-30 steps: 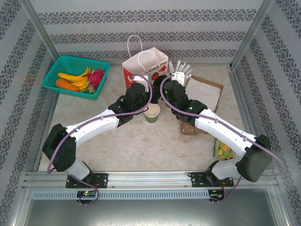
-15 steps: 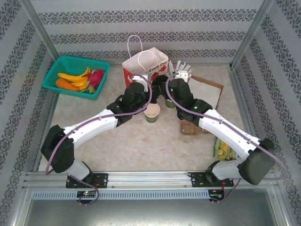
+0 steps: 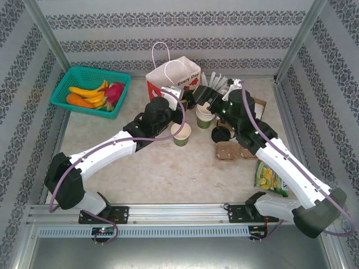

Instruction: Pack the takeout coffee

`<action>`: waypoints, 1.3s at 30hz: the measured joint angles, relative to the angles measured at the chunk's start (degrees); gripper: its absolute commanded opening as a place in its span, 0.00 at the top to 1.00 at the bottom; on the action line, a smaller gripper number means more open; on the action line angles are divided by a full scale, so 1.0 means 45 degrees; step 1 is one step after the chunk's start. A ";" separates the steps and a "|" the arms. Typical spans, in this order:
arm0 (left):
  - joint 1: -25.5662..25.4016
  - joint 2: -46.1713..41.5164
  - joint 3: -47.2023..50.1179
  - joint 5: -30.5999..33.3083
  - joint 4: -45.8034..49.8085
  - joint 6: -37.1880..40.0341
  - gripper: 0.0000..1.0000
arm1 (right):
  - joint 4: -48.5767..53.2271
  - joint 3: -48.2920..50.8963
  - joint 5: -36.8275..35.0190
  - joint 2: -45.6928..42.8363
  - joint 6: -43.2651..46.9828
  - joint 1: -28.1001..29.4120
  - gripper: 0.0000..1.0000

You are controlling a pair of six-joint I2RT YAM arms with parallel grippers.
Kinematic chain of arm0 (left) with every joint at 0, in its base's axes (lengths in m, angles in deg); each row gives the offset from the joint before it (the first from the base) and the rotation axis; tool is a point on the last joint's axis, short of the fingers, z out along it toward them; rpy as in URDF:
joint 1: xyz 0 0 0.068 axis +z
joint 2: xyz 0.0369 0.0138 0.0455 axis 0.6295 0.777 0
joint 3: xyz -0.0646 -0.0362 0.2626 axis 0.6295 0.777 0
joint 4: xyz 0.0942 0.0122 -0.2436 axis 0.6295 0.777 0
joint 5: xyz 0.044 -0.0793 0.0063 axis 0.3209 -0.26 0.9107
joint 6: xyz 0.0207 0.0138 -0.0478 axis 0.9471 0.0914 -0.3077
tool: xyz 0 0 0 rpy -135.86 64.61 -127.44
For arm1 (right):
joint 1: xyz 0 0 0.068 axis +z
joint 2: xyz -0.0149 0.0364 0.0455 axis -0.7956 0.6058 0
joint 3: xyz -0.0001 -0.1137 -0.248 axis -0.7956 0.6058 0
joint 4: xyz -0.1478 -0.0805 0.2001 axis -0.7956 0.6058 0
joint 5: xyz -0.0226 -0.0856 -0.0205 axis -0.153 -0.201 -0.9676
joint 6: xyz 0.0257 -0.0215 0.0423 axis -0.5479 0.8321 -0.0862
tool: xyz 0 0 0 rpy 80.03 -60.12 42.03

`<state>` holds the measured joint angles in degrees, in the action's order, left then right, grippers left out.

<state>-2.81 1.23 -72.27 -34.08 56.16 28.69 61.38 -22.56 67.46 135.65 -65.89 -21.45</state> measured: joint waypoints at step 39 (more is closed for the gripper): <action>0.0573 -0.0918 0.1559 -0.1345 -0.4085 0.9918 1.00 | -0.3254 0.0340 0.2166 0.1209 -1.1842 0.0359 0.62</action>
<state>-0.23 -2.90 -65.25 -40.14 37.78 73.32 46.73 -21.03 77.21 141.09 -119.17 -19.83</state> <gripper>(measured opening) 0.185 0.414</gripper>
